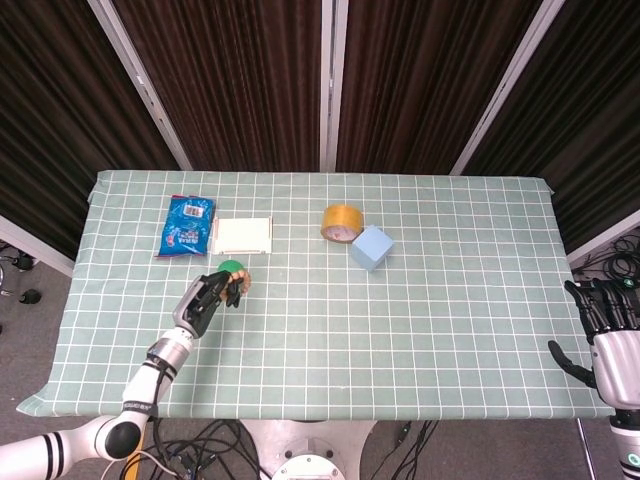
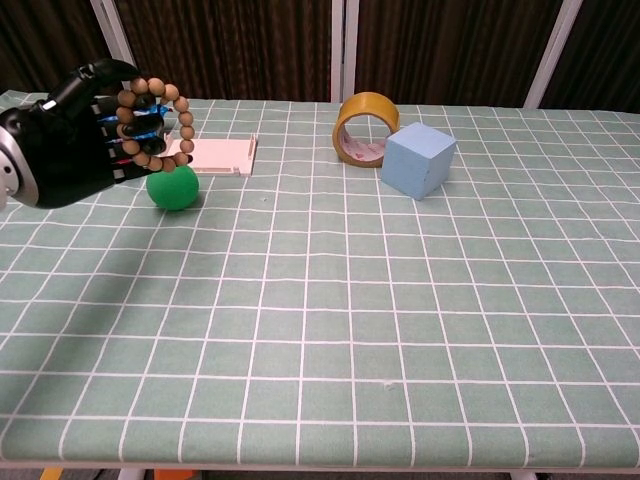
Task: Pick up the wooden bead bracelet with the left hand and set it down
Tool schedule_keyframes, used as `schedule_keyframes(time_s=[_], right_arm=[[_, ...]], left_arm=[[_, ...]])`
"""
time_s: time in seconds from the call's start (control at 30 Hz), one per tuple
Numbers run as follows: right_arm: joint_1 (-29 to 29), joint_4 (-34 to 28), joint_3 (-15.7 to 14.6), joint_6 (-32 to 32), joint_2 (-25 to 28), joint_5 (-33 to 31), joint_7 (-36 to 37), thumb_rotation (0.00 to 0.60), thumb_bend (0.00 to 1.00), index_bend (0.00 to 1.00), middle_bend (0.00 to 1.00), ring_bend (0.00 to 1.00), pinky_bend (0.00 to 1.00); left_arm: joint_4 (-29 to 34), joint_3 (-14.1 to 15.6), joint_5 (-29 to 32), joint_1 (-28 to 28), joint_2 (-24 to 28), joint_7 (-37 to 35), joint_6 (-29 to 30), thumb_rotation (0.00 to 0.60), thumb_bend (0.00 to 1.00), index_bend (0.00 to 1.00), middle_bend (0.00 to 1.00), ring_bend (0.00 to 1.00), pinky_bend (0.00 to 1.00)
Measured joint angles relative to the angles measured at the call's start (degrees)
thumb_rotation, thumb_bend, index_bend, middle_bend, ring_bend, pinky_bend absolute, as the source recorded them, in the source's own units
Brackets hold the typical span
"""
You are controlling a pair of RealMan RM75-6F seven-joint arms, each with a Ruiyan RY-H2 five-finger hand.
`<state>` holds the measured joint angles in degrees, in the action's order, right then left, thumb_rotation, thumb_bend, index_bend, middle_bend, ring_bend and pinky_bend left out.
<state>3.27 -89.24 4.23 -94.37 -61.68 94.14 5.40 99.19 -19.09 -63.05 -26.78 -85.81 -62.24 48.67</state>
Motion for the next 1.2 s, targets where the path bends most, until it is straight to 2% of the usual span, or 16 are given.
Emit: schedule_keyframes(time_s=[0.2, 0.37, 0.67, 0.73, 0.8, 0.83, 0.9, 1.0, 1.03, 1.17, 1.2], right_arm=[[0.0, 0.1, 0.0, 0.0, 0.0, -0.1, 0.2, 0.6, 0.16, 0.05, 0.19, 0.0, 0.0], [0.0, 0.2, 0.0, 0.0, 0.0, -0.1, 0.3, 0.6, 0.16, 0.05, 0.19, 0.0, 0.0], [-0.2, 0.3, -0.1, -0.1, 0.0, -0.1, 0.5, 0.6, 0.16, 0.05, 0.19, 0.0, 0.0], [-0.1, 0.3, -0.1, 0.0, -0.1, -0.1, 0.5, 0.6, 0.16, 0.05, 0.19, 0.0, 0.0], [-0.1, 0.3, -0.1, 0.1, -0.1, -0.1, 0.5, 0.6, 0.16, 0.05, 0.19, 0.0, 0.0], [-0.1, 0.3, -0.1, 0.1, -0.1, -0.1, 0.5, 0.6, 0.16, 0.05, 0.19, 0.0, 0.0], [0.0, 0.3, -0.1, 0.1, -0.1, -0.1, 0.4, 0.6, 0.16, 0.05, 0.19, 0.0, 0.0], [-0.1, 0.3, -0.1, 0.1, -0.1, -0.2, 0.4, 0.6, 0.16, 0.05, 0.19, 0.0, 0.0], [-0.1, 0.3, -0.1, 0.1, -0.1, -0.2, 0.4, 0.6, 0.16, 0.05, 0.19, 0.0, 0.0], [-0.2, 0.3, -0.1, 0.0, -0.1, -0.2, 0.3, 0.6, 0.16, 0.05, 0.19, 0.0, 0.0], [-0.2, 0.2, -0.1, 0.0, -0.1, -0.3, 0.3, 0.6, 0.16, 0.05, 0.19, 0.0, 0.0]], left_arm=[[0.1, -0.1, -1.7, 0.4, -0.2, 0.1, 0.1, 0.357, 0.68, 0.6, 0.71, 0.62, 0.12], [-0.1, -0.3, -3.0, 0.6, -0.4, -0.7, -0.2, 0.263, 0.76, 0.56, 0.68, 0.59, 0.12], [-0.4, -0.2, -4.2, 0.8, -0.7, -1.5, -0.5, 0.245, 0.89, 0.54, 0.66, 0.57, 0.12], [-0.4, -0.3, -4.4, 0.9, -0.7, -1.7, -0.4, 0.186, 0.87, 0.51, 0.63, 0.55, 0.12], [-0.6, -0.4, -4.8, 1.0, -0.9, -2.0, -0.2, 0.104, 0.8, 0.49, 0.61, 0.53, 0.12], [-0.7, -0.4, -4.8, 1.0, -0.9, -2.1, -0.2, 0.063, 0.72, 0.48, 0.6, 0.53, 0.12], [-0.8, -0.4, -4.9, 1.0, -0.9, -2.5, -0.4, 0.038, 0.64, 0.48, 0.6, 0.53, 0.12], [-1.0, -0.2, -5.3, 0.9, -0.8, -2.5, -0.8, 0.041, 0.61, 0.48, 0.61, 0.53, 0.12], [-1.1, -0.1, -5.5, 0.9, -0.8, -2.5, -0.8, 0.064, 0.6, 0.48, 0.61, 0.53, 0.12], [-1.3, -0.1, -5.6, 0.6, -0.7, -2.3, -1.3, 0.216, 0.58, 0.49, 0.62, 0.53, 0.11], [-1.4, -0.1, -5.6, 0.5, -0.7, -2.1, -1.3, 0.233, 0.58, 0.49, 0.63, 0.53, 0.11]])
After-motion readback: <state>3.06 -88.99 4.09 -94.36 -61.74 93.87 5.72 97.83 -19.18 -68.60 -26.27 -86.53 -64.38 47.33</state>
